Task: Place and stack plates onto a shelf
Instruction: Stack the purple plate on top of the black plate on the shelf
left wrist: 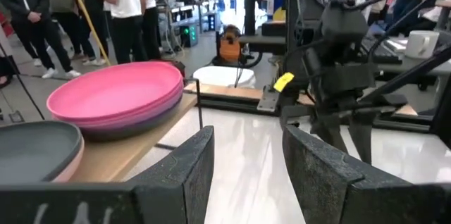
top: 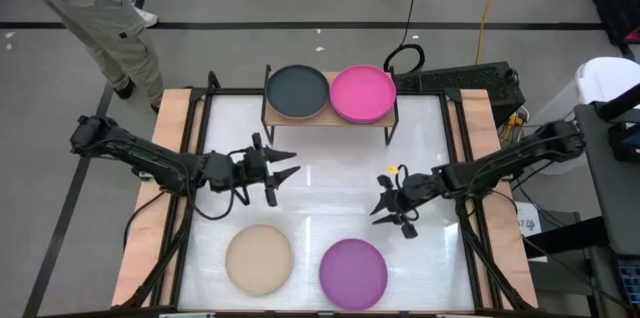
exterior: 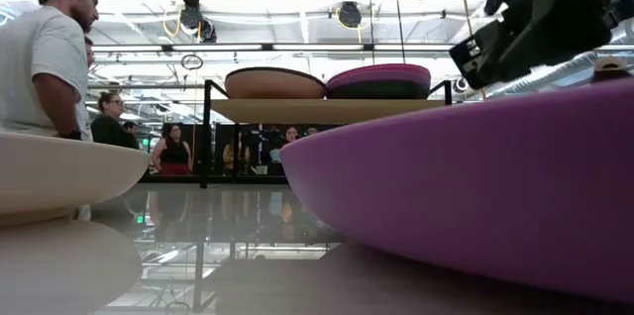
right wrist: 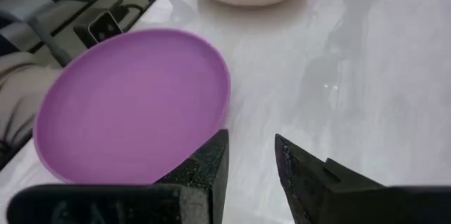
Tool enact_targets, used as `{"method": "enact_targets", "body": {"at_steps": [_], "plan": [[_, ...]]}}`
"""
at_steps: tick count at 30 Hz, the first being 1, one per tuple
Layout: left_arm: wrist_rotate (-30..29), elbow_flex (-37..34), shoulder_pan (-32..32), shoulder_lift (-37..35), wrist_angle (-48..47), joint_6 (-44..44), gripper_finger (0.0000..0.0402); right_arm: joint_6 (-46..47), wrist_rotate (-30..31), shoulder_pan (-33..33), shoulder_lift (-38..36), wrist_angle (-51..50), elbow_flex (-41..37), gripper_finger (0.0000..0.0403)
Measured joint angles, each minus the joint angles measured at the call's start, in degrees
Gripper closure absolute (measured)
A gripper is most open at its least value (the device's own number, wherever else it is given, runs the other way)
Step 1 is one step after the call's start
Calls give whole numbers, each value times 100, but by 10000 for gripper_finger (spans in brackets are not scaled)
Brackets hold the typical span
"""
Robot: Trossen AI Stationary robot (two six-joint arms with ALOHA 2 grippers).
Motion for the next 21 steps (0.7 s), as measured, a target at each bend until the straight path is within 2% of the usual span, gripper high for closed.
{"method": "enact_targets", "body": {"at_steps": [7, 16, 21], "plan": [[20, -3, 0, 122, -13, -68, 227, 125, -35, 247, 563, 489, 0, 292], [22, 2, 50, 189, 27, -149, 227, 463, -44, 261, 935, 638, 31, 210], [22, 2, 50, 190, 23, -130, 227, 526, -33, 261, 933, 644, 43, 186]]}}
